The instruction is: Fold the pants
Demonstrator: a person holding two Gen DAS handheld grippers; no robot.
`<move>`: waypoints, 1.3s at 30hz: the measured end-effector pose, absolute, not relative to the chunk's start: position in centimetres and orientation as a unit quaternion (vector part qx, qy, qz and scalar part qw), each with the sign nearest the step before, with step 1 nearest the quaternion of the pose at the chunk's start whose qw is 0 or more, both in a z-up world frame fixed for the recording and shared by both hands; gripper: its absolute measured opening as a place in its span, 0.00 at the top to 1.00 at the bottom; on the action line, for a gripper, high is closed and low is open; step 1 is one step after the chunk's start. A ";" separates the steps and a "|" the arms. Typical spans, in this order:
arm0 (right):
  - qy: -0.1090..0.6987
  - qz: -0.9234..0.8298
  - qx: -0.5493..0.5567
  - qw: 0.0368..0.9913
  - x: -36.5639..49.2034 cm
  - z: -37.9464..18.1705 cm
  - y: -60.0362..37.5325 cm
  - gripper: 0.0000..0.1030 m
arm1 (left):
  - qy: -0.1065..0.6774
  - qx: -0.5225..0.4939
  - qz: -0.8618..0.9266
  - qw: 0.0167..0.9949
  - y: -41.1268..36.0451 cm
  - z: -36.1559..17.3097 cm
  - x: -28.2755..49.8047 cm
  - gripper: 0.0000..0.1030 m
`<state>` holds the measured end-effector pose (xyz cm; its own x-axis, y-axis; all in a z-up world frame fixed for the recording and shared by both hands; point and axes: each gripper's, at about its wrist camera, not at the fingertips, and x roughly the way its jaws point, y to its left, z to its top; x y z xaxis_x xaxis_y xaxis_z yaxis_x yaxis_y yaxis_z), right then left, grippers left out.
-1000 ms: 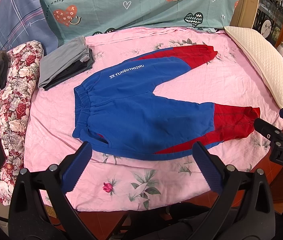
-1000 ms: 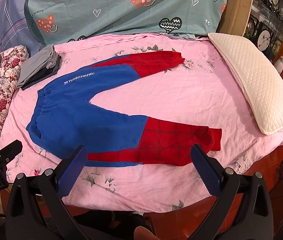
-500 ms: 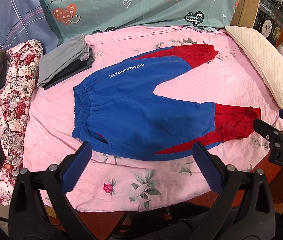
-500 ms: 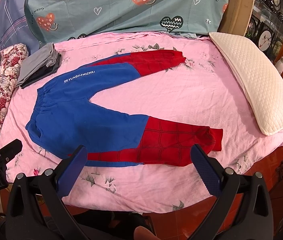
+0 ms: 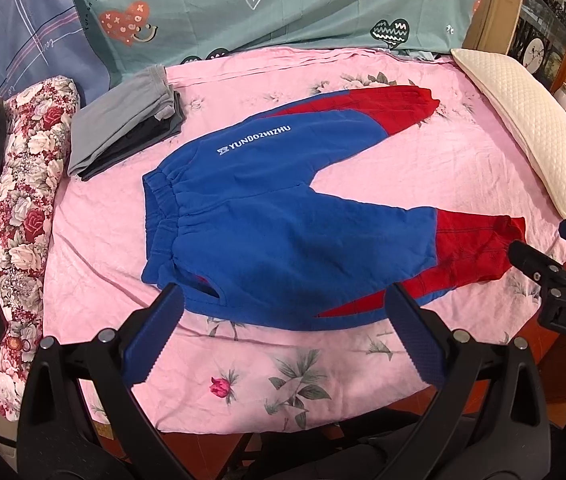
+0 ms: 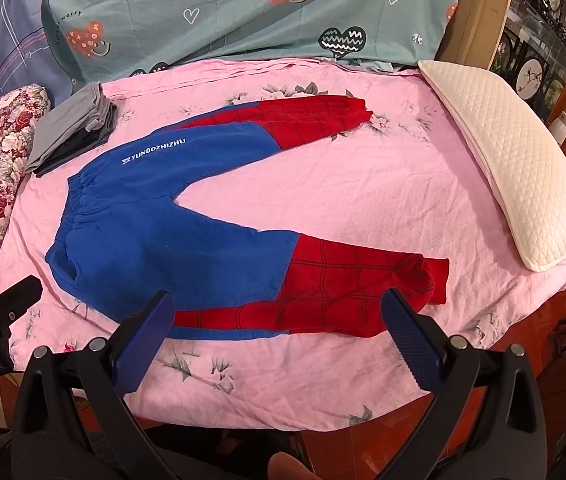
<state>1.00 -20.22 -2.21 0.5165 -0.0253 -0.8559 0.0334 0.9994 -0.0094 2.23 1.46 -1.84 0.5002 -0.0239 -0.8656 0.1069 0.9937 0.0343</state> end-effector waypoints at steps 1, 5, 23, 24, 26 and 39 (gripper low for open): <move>0.492 -0.019 0.003 0.870 1.2 -2.3 -20.1 0.01 | 0.501 0.037 -0.035 0.864 1.9 -2.0 2.6 0.02; 0.497 -0.026 0.002 0.868 2.2 -2.7 -19.4 0.01 | 0.513 0.012 -0.017 0.858 5.1 -3.1 4.5 0.02; 0.456 0.119 -0.068 0.879 13.9 -2.3 -9.0 0.01 | 0.537 -0.063 0.010 0.841 23.5 -8.8 16.8 0.21; 0.441 0.126 -0.077 0.885 14.8 -2.1 -8.5 0.01 | 0.541 -0.071 0.005 0.838 24.0 -9.3 17.5 0.25; 0.427 0.148 -0.111 0.885 17.5 -2.0 -7.5 0.01 | 0.552 -0.098 -0.008 0.828 24.9 -10.7 19.1 0.38; 0.515 0.329 -0.233 0.756 38.4 -13.6 -1.9 0.25 | 0.601 -0.154 -0.013 0.784 24.8 -18.4 26.2 0.54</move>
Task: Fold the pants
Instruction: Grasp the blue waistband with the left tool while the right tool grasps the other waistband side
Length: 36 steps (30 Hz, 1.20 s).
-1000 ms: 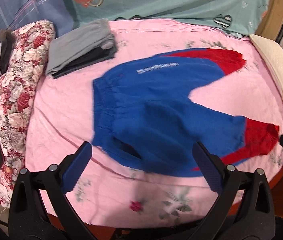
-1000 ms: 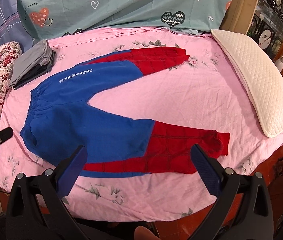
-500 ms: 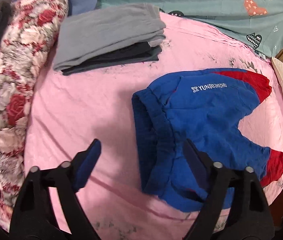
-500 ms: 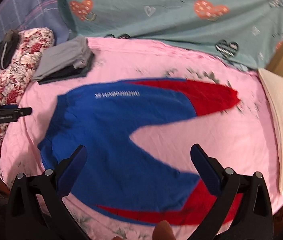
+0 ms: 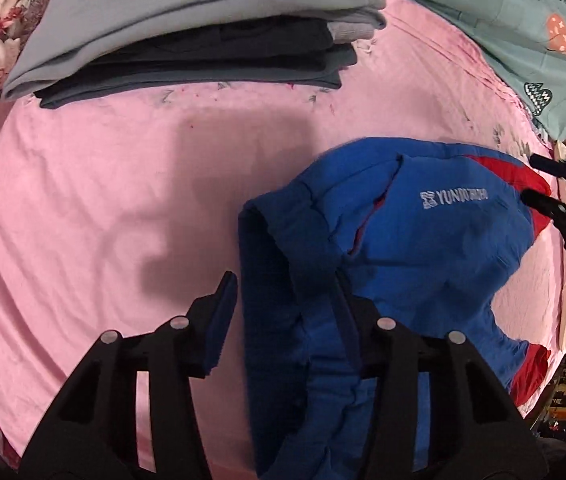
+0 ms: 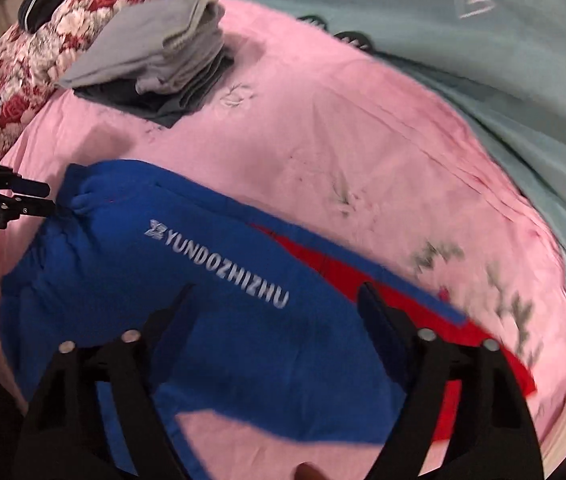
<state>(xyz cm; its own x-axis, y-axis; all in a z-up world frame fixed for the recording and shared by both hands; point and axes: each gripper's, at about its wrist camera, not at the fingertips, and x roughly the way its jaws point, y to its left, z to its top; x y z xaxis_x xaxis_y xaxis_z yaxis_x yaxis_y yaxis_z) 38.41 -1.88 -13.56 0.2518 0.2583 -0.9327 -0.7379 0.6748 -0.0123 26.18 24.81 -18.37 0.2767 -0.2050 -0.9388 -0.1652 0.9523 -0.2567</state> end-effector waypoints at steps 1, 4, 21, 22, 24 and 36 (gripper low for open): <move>0.518 0.342 -0.232 0.749 39.3 -14.4 -1.6 0.25 | 0.604 -0.157 -0.014 0.782 24.8 -18.8 26.6 0.54; 0.519 0.385 -0.238 0.725 42.0 -16.4 -0.3 0.26 | 0.610 -0.169 -0.026 0.774 24.9 -19.7 27.7 0.54; 0.487 0.458 -0.302 0.680 38.8 -15.1 1.5 0.98 | 0.618 -0.158 -0.055 0.768 24.5 -19.9 30.3 0.74; 0.484 0.456 -0.299 0.684 38.3 -14.3 1.2 0.98 | 0.615 -0.166 -0.055 0.769 24.7 -19.8 30.3 0.79; 0.479 0.456 -0.301 0.687 37.0 -12.9 0.7 0.98 | 0.600 -0.176 -0.061 0.778 24.9 -18.9 30.3 0.89; 0.464 0.471 -0.304 0.686 21.6 -6.0 -2.6 0.98 | 0.519 -0.129 -0.131 0.835 22.2 -10.5 20.7 0.92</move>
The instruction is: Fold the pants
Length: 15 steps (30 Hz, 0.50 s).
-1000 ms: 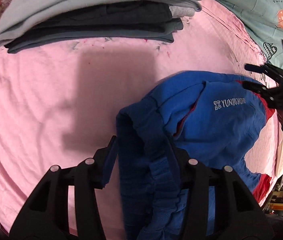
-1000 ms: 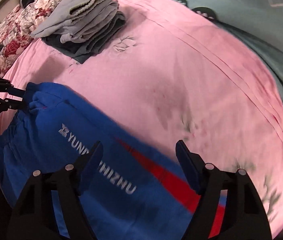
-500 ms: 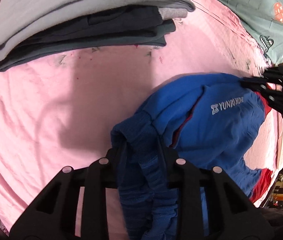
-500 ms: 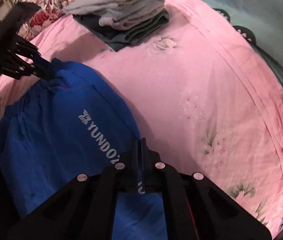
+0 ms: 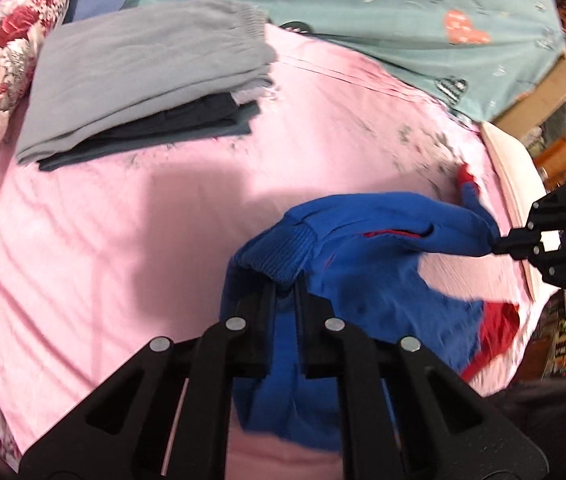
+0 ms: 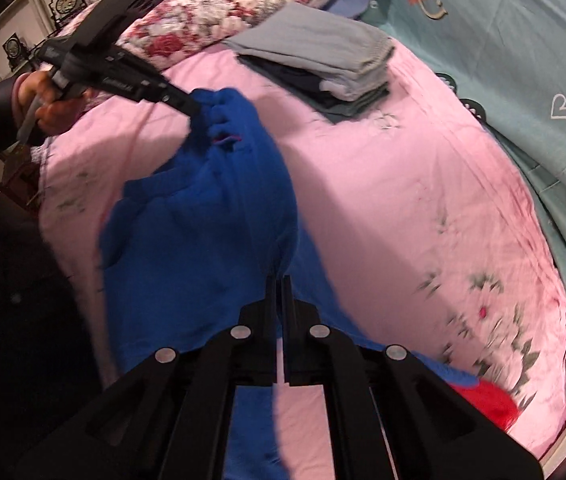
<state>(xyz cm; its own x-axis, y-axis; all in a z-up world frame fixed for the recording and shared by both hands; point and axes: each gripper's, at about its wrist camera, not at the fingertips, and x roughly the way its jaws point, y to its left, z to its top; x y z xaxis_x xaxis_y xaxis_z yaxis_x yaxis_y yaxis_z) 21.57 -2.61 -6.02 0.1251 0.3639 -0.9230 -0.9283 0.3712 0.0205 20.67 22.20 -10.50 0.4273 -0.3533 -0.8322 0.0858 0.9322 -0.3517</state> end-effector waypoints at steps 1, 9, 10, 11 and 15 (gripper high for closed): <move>0.466 0.474 -0.303 0.683 20.3 -6.1 -2.7 0.99 | 0.518 -0.124 -0.134 0.836 22.2 -10.3 19.5 0.92; 0.528 0.491 -0.255 0.645 11.2 -11.1 -3.0 1.00 | 0.546 -0.111 -0.136 0.819 22.7 -12.3 11.5 0.92; 0.533 0.492 -0.247 0.642 10.4 -11.7 -2.9 1.00 | 0.549 -0.114 -0.134 0.817 22.9 -12.7 11.0 0.92; 0.535 0.491 -0.250 0.640 9.6 -12.4 -2.7 1.00 | 0.551 -0.117 -0.132 0.816 23.1 -13.1 10.6 0.92; 0.558 0.458 -0.236 0.651 8.2 -15.5 -2.4 1.00 | 0.579 -0.116 -0.100 0.801 23.8 -15.3 9.8 0.92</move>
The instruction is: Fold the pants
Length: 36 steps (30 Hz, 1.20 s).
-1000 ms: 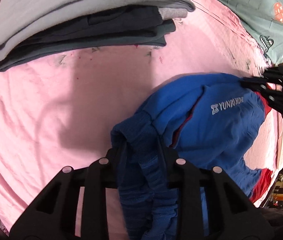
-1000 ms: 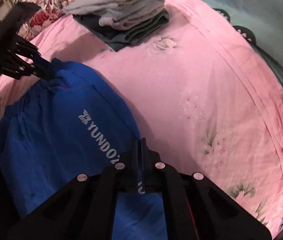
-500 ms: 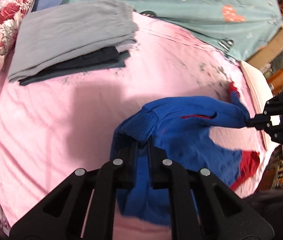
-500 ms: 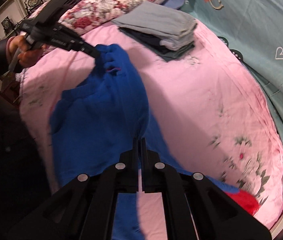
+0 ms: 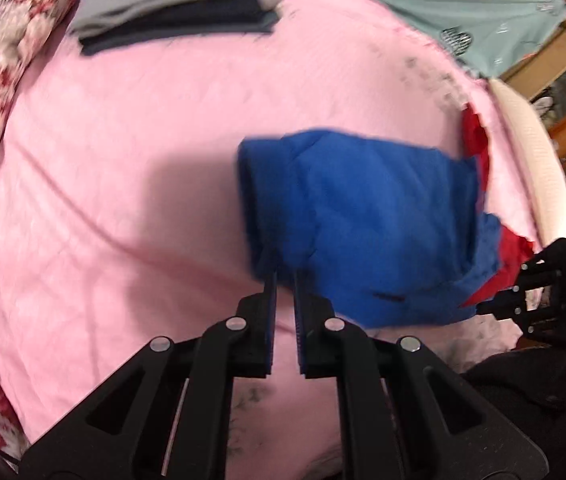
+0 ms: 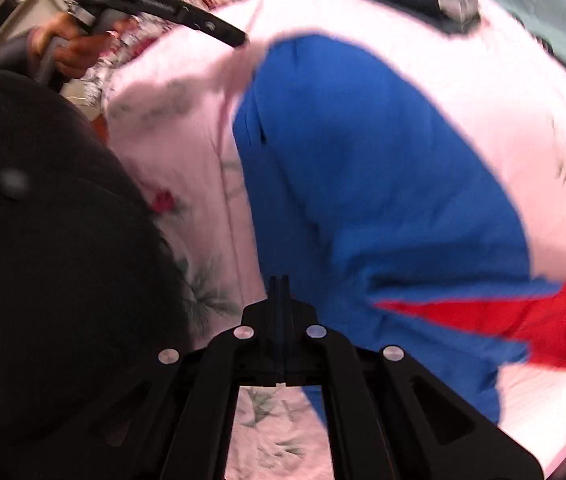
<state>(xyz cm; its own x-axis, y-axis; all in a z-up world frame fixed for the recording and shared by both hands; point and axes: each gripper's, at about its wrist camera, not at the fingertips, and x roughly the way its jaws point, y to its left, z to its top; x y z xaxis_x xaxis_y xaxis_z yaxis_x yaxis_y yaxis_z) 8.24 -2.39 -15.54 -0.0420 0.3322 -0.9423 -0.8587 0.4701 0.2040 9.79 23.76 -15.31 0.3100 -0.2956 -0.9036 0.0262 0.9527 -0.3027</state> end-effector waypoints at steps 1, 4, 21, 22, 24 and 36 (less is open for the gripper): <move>0.568 0.449 -0.202 0.660 8.8 -15.5 -2.8 1.00 | 0.580 -0.115 -0.097 0.801 23.8 -15.3 9.4 0.92; 0.566 0.394 -0.093 0.718 10.9 -14.0 -5.5 0.70 | 0.564 -0.107 -0.106 0.812 23.2 -13.7 8.9 0.90; 0.590 0.000 0.131 0.797 20.1 -18.1 -13.5 0.93 | 0.589 -0.108 -0.141 0.788 15.8 -19.2 11.8 0.58; 0.584 0.003 0.135 0.800 19.8 -17.7 -13.7 0.95 | 0.589 -0.112 -0.142 0.787 16.3 -19.3 11.7 0.58; 0.564 0.020 0.151 0.812 18.5 -15.9 -14.6 0.95 | 0.590 -0.120 -0.144 0.785 16.5 -19.3 11.6 0.58; 0.611 0.005 0.251 0.750 6.0 -17.3 -20.5 0.95 | 0.608 -0.090 -0.158 0.773 16.9 -18.4 11.1 0.58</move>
